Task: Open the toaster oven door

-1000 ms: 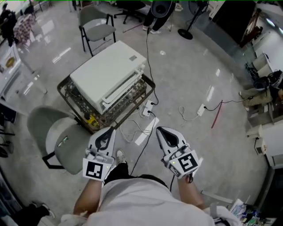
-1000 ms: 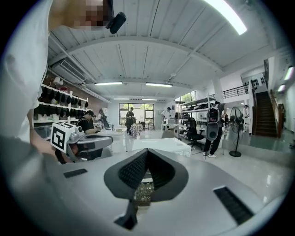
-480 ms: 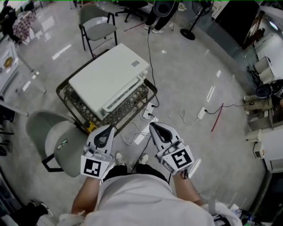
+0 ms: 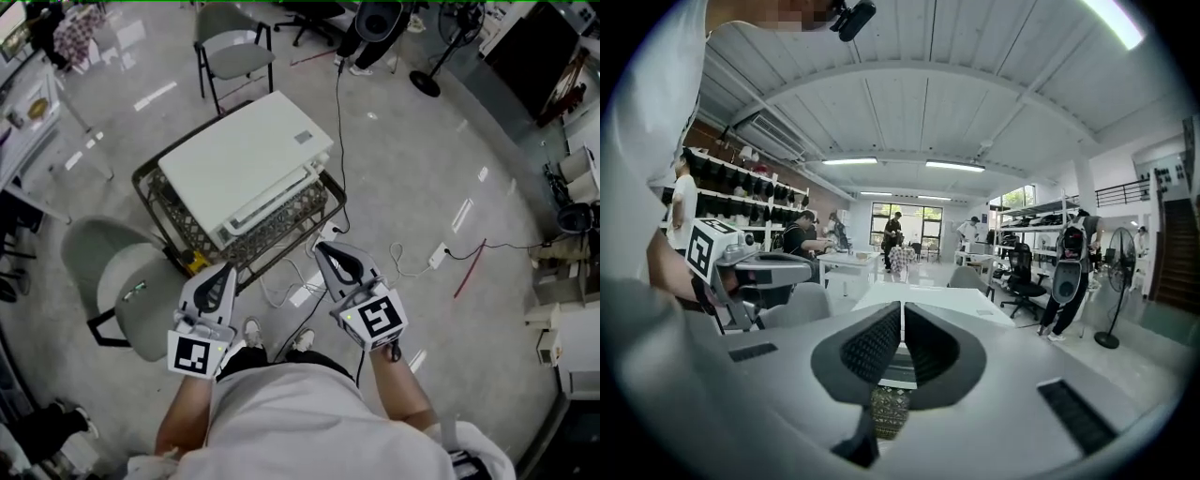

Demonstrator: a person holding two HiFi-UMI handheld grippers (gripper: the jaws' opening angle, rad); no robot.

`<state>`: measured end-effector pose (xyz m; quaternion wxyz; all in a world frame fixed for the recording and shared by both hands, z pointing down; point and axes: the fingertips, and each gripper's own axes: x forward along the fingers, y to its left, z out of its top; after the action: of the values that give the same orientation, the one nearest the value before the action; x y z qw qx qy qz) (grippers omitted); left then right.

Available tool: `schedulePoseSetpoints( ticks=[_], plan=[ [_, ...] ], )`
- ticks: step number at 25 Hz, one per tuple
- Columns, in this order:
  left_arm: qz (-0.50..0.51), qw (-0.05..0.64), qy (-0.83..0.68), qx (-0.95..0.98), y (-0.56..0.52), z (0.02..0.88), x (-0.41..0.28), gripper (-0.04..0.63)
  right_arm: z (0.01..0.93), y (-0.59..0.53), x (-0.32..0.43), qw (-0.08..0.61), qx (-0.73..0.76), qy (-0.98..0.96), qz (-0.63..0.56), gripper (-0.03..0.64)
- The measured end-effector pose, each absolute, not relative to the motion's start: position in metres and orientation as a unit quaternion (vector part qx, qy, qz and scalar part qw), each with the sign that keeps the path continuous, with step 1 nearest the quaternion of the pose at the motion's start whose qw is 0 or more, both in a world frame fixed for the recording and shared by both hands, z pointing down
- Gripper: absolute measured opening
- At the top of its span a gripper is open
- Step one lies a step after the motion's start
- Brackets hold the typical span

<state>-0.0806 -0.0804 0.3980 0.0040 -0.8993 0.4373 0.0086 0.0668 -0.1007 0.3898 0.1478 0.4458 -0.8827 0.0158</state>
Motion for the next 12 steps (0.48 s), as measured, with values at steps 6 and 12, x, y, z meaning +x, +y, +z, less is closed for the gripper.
schedulePoseSetpoints(
  ticks=[6,12],
  plan=[
    [0.007,-0.006,0.452,-0.892,-0.081,0.403,-0.082,0.017,0.411,-0.131,0.053,0.202,0.399,-0.894,-0.023,0.045],
    [0.002,-0.011,0.469,-0.883,-0.079,0.406,-0.092,0.017,0.445,-0.170,0.031,0.268,0.357,-0.892,-0.064,0.118]
  ],
)
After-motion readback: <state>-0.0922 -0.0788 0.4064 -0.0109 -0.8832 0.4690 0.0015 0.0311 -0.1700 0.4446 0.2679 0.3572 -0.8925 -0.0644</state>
